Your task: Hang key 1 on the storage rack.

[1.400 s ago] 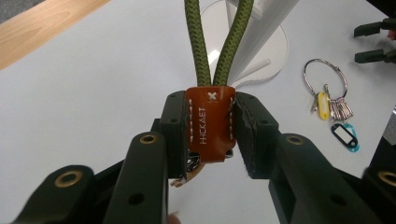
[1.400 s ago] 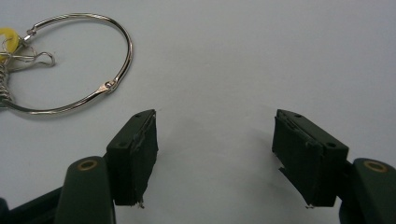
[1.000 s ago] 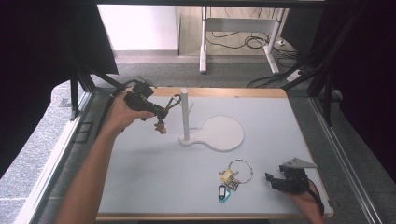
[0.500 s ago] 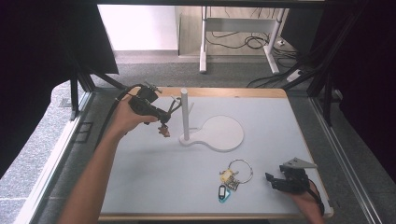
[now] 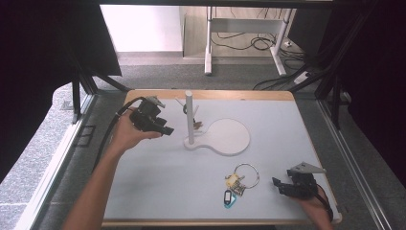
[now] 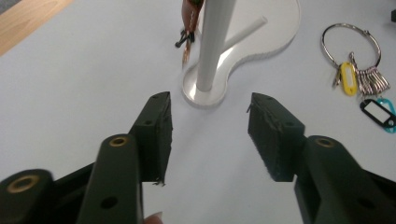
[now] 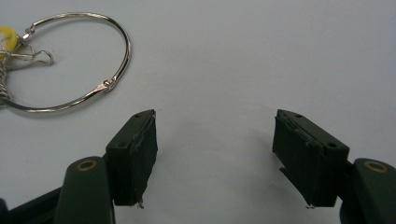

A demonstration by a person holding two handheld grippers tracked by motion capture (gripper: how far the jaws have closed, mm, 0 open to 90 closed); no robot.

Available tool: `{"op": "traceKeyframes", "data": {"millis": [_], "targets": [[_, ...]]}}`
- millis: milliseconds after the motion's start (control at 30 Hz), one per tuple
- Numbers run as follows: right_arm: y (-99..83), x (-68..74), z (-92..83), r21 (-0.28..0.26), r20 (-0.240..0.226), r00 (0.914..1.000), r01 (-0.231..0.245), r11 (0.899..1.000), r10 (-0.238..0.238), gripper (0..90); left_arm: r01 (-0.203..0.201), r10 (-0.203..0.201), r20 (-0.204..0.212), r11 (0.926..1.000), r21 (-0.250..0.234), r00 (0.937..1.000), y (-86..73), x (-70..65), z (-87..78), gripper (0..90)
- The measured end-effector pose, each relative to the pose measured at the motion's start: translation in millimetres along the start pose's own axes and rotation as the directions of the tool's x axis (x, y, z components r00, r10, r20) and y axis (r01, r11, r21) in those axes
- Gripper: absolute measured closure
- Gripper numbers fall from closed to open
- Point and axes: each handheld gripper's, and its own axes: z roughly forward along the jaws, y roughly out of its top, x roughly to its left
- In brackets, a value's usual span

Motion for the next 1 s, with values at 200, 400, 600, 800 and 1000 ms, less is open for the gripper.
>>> {"op": "traceKeyframes", "data": {"millis": [200,400,600,800,1000], "targets": [[1.5,-0.2,-2.8,-0.016,-0.010,0.9998,-0.017,1.000,0.017,30.9,-0.021,0.022,0.009,0.9996,-0.017,0.9997,-19.0,-18.0,1.8,43.8],[1.3,2.1,-2.5,-0.001,-0.006,0.9999,0.011,1.000,-0.011,31.2,-0.018,0.018,0.011,0.9982,-0.057,0.9998,-37.8,-37.1,5.9,41.9],[1.5,3.3,-2.4,-0.003,-0.015,0.9997,0.019,1.000,-0.019,31.2,-0.042,0.043,0.008,0.9979,-0.048,0.9990,-57.3,-52.8,17.7,40.0],[1.6,4.2,-2.6,0.001,-0.031,0.9990,0.032,0.999,-0.032,31.6,-0.049,0.050,0.017,0.9981,-0.036,0.9986,-72.7,-62.4,28.6,40.4],[1.7,4.8,-3.1,-0.002,-0.032,0.9989,0.035,0.999,-0.035,31.6,-0.032,0.033,0.032,0.9987,-0.041,0.9989,-89.4,-69.5,38.1,40.5]]}}
